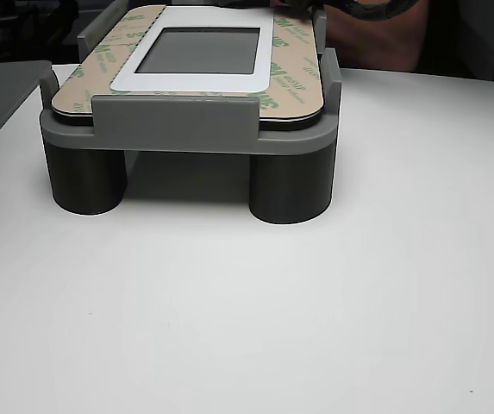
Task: Peel off protective film from adhesive tape.
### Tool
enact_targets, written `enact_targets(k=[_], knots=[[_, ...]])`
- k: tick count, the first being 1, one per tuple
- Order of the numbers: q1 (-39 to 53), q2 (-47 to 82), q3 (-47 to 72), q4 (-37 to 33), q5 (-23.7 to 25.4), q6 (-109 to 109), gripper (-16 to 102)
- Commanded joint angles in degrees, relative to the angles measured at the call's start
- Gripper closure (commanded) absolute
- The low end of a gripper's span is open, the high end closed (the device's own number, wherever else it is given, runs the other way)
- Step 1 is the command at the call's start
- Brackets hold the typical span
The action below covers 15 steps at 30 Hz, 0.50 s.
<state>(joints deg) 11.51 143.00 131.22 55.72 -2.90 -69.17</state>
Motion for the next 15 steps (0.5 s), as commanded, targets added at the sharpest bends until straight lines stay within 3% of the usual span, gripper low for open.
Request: enact_targets(k=[1, 8, 15], knots=[[0.3, -0.1, -0.8, -2.5, 0.2, -3.2, 96], [1.0, -5.6, -1.4, -7.0, -2.2, -12.1, 96], [7.5, -12.1, -4.3, -9.2, 1.5, -12.4, 96]])
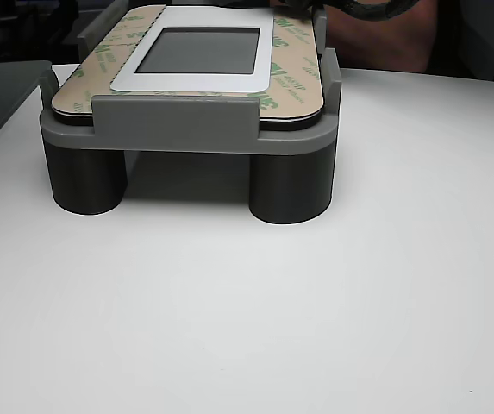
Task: Peel off protective film from adhesive tape.
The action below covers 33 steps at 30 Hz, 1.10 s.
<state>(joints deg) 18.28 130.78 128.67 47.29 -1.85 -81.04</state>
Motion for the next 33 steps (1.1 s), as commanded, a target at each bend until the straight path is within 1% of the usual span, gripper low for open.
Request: enact_targets(k=[1, 3, 9, 11, 15, 21, 33], knots=[[1.0, -0.4, -1.6, -1.2, 0.4, -1.0, 96], [1.4, -1.2, -1.1, -2.6, 0.3, -1.5, 96], [4.4, -5.7, -2.5, -4.0, 1.1, -4.0, 96], [5.6, -6.7, -2.4, -4.8, 2.2, -4.7, 96], [7.1, -8.5, -2.5, -6.4, 2.7, -6.7, 96], [8.8, -11.7, -2.9, -9.9, 3.1, -9.8, 96], [11.7, -18.2, -4.2, -14.4, 4.4, -10.6, 96]])
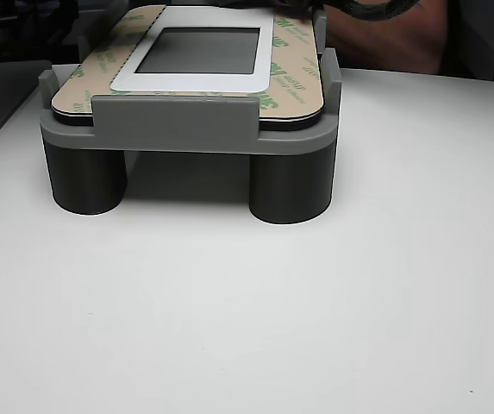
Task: Peel off protective film from adhesive tape.
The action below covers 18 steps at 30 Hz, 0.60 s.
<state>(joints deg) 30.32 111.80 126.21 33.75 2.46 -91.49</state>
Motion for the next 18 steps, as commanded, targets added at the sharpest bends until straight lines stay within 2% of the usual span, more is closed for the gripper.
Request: enact_targets(k=[1, 18], knots=[[-0.2, 0.4, -1.8, -1.1, 0.1, -0.1, 96], [1.6, -3.6, -1.1, -7.2, -1.4, -2.5, 96]])
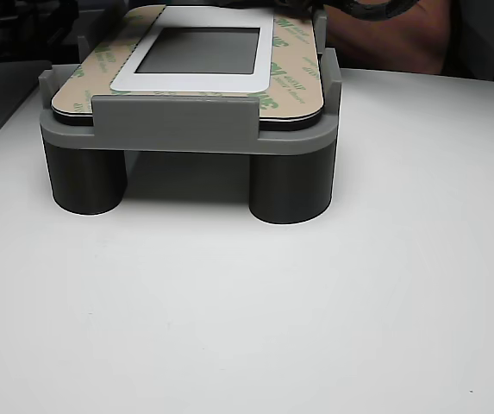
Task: Peel off protective film from adhesive tape.
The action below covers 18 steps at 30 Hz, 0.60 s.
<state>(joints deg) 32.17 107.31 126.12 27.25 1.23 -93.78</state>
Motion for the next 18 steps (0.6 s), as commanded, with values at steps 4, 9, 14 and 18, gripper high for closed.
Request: enact_targets(k=[4, 9, 14, 18], knots=[[0.7, 0.3, -0.5, -1.8, 0.3, -0.3, 96], [1.7, -0.7, -0.9, -2.3, 0.7, 0.1, 96], [1.8, -1.4, -0.9, -3.0, 0.7, -0.8, 96], [1.8, -2.4, -1.5, -3.2, 0.5, -1.4, 96]])
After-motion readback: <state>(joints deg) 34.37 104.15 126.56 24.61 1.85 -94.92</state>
